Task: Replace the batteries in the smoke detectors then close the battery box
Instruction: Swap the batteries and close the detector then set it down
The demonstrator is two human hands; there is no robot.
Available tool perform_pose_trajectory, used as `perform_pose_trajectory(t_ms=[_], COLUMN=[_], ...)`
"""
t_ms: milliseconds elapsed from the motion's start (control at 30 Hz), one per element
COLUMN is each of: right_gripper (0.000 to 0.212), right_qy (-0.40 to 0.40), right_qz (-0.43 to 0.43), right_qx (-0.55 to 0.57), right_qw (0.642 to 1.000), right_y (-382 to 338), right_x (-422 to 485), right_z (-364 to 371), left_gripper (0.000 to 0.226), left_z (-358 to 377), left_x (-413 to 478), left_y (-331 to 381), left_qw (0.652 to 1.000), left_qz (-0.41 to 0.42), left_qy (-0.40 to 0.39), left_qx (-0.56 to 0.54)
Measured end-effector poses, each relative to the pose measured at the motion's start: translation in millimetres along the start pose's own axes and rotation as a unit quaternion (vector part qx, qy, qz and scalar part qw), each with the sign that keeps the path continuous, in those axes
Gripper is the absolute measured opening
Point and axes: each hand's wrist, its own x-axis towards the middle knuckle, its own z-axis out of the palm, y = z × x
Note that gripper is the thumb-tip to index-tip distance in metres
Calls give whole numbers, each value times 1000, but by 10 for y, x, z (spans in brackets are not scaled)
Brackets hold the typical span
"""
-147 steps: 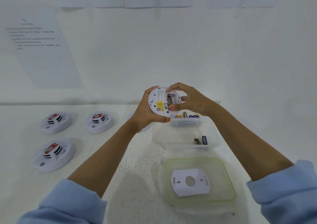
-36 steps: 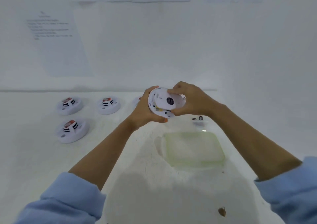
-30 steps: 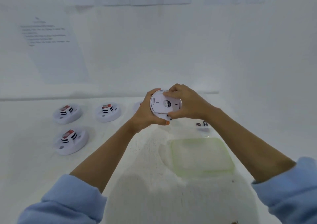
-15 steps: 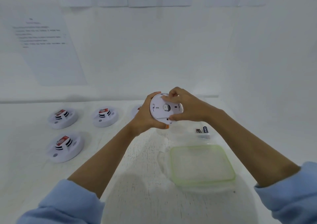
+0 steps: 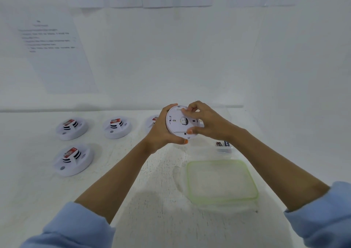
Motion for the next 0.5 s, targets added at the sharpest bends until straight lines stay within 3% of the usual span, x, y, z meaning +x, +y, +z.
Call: perform_pose_trajectory(t_ms=[500], right_gripper=[58], right_qy=[23], right_qz=[1], right_qx=[17], right_qw=[1000], right_y=[-39], right_x=[88], right_z=[27], left_gripper=[107], left_z=[7], left_x=[62], left_y=[20], left_qw=[998], left_qz=[22], left_qy=[53], left_qx=[18])
